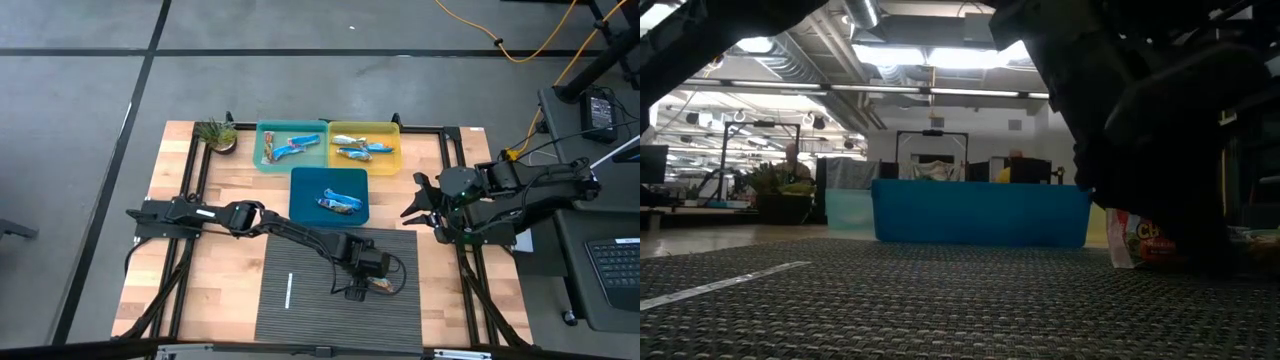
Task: Pick and place Granola Bars by type
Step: Put the red granola bar into the green bin
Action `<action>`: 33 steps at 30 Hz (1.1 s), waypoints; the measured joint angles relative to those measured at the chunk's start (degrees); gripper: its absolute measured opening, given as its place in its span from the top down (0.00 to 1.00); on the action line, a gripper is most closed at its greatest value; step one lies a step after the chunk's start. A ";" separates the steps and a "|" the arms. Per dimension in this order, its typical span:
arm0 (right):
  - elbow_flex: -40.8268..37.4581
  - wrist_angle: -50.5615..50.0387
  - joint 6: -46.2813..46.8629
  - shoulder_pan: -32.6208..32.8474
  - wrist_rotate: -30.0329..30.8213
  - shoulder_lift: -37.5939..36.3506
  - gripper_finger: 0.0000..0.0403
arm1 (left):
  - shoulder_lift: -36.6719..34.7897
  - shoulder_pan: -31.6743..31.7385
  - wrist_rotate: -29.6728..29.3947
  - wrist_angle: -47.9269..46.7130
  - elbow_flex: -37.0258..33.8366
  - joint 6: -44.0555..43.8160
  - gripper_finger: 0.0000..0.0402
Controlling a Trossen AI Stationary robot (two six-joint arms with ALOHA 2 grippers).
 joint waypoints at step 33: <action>0.00 -0.44 -0.42 0.00 -0.05 0.02 0.77 | -29.60 -0.30 -26.23 -13.09 2.40 -7.11 0.94</action>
